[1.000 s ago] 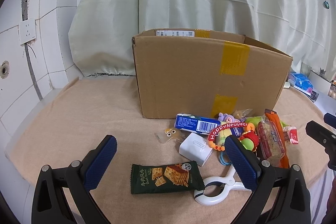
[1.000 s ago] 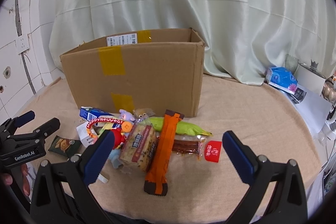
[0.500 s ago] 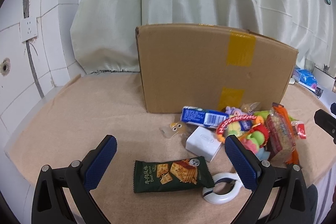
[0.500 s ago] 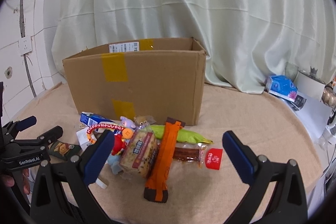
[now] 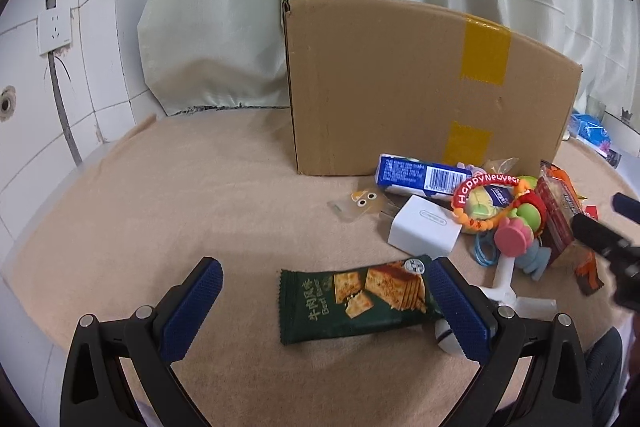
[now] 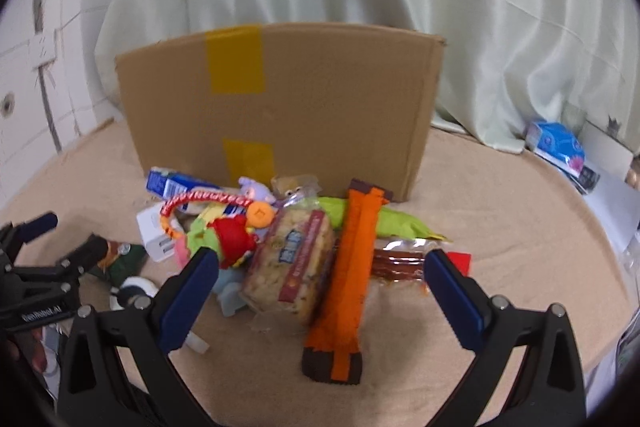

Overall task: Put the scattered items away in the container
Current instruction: 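Move both grippers toward the scattered items in front of the box, then grasp the green cracker packet with the left gripper while the right grasps the bread snack bag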

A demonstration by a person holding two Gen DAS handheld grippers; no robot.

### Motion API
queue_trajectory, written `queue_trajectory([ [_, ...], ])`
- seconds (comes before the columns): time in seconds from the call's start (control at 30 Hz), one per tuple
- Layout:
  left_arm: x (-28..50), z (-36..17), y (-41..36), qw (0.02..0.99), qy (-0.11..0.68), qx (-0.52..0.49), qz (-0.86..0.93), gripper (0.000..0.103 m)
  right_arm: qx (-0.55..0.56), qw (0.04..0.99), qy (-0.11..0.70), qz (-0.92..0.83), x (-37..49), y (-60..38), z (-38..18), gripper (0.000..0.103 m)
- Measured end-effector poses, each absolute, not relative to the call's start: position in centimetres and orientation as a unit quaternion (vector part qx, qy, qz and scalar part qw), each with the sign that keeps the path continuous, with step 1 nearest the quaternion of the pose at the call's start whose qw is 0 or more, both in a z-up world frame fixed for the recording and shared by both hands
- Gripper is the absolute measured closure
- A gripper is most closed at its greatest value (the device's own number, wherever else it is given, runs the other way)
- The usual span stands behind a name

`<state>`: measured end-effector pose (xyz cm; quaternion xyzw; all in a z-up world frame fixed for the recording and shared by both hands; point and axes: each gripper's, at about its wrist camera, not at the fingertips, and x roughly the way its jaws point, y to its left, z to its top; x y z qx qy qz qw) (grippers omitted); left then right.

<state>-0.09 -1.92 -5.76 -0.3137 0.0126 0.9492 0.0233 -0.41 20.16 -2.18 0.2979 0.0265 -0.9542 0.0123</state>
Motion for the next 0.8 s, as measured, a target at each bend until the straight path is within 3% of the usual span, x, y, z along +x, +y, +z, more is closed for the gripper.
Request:
queue_trajectory([
  [0.2, -0.3, -6.4, -2.4, 0.03, 0.006, -0.318, 0.948, 0.0, 0.299, 0.019, 0.042, -0.953, -1.3, 19.1, -3.3, 0.003],
  [0.27, -0.2, -6.4, -2.1, 0.035, 0.007, -0.317, 0.948, 0.0, 0.3, 0.023, 0.029, -0.953, -1.7, 19.4, -3.4, 0.016],
  [0.4, -0.2, -6.5, -1.5, 0.043, 0.011, -0.321, 0.946, 0.0, 0.318, 0.032, -0.005, -0.947, -2.5, 20.5, -4.0, 0.022],
  [0.5, -0.4, -6.6, -1.5, 0.048, 0.008, -0.325, 0.945, 0.0, 0.323, 0.032, -0.03, -0.945, -2.6, 21.1, -3.9, 0.036],
  [0.8, -0.3, -7.2, -1.1, 0.041, 0.017, -0.326, 0.944, 0.0, 0.324, 0.025, -0.004, -0.946, -1.6, 20.7, -3.2, 0.043],
])
